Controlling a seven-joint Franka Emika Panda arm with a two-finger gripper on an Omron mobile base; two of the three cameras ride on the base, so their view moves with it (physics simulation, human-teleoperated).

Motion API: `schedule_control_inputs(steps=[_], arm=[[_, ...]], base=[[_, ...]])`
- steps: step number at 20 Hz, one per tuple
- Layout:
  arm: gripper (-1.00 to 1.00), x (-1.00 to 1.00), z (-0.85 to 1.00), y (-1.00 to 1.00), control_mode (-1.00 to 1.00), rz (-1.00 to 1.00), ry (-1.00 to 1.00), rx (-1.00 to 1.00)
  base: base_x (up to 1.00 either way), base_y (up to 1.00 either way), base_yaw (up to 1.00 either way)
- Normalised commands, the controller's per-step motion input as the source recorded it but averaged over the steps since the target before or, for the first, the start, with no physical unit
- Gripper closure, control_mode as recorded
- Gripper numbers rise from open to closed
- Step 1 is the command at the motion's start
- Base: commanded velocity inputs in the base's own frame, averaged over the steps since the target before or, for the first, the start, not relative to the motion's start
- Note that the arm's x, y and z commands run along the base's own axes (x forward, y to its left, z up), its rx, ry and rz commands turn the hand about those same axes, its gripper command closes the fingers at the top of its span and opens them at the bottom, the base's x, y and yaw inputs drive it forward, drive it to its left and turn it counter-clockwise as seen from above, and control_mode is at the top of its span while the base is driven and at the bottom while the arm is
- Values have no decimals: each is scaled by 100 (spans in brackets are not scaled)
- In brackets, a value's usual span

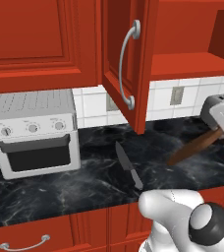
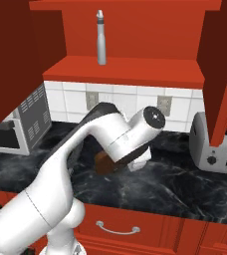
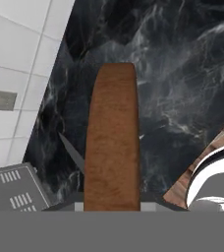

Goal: Move the cutting board and knife to the sink. Then move spray from the cabinet to the counter.

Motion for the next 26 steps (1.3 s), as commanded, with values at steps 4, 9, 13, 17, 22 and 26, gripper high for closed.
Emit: schedule_control_inputs(steps=[4,9,13,17,22,26], arm=[[100,4,21,35,-100,0,19,-11],[100,0,11,18,-100,0,13,-6],[100,0,0,29,-100,2,4,-5],[100,-1,0,47,-100,9,2,-6],[100,-15,0,35,-100,11,0,-3],[100,-21,0,46,-100,14,0,-6]], base=[[0,0,0],[0,0,0],[0,0,0],[0,0,0],[0,0,0],[0,0,0]])
